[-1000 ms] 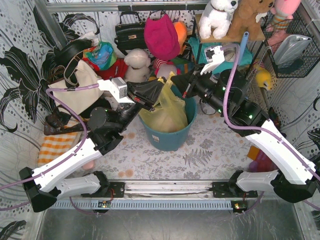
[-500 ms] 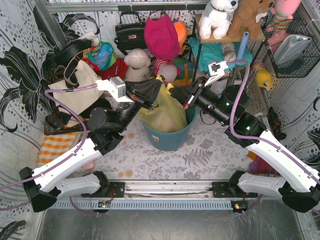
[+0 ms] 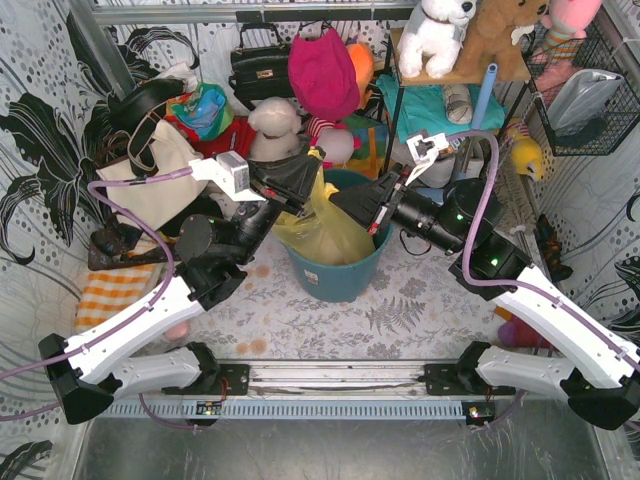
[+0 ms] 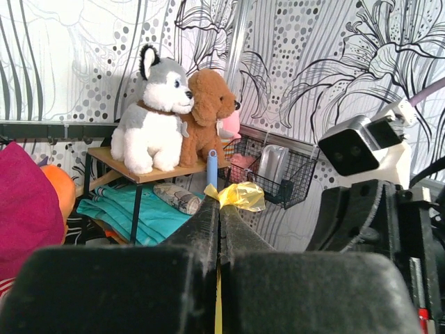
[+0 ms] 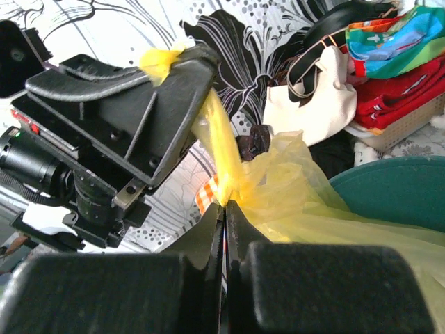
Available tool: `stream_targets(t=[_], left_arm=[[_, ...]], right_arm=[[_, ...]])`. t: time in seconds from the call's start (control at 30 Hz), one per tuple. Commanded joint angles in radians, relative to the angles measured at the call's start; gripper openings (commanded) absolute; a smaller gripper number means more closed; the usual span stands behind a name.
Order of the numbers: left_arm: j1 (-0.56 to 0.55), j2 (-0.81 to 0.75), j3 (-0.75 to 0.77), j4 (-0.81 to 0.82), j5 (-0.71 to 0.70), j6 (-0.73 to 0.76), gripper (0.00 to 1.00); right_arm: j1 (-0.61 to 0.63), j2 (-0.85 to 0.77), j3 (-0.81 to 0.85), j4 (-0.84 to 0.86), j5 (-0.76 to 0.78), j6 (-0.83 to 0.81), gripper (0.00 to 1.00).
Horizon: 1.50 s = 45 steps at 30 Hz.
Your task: Tie the trash bag
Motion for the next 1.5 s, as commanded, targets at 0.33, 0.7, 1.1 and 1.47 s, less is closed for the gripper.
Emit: stream_targets(t=[0.33, 0.7, 1.1, 1.47], left_arm=[[0.007, 0.015, 0.024, 0.006, -0.062, 0.009, 0.0], [0.007, 0.022, 0.03, -0.011, -0.044, 0.005, 0.0], [0.007, 0.026, 0.029, -0.02, -0.022, 0.0, 0.0], [0.007, 0.029, 0.029, -0.029, 0.004, -0.009, 0.0]], right_arm=[[0.007, -0.022, -0.023, -0.01, -0.164, -0.015, 0.0], [0.099, 0.003, -0.033, -0.077, -0.001, 0.022, 0.0], [0.186, 0.056, -0.057, -0.086, 0.238, 0.099, 0.0], [0.293, 0.094, -0.091, -0.04, 0.613, 0.153, 0.0]])
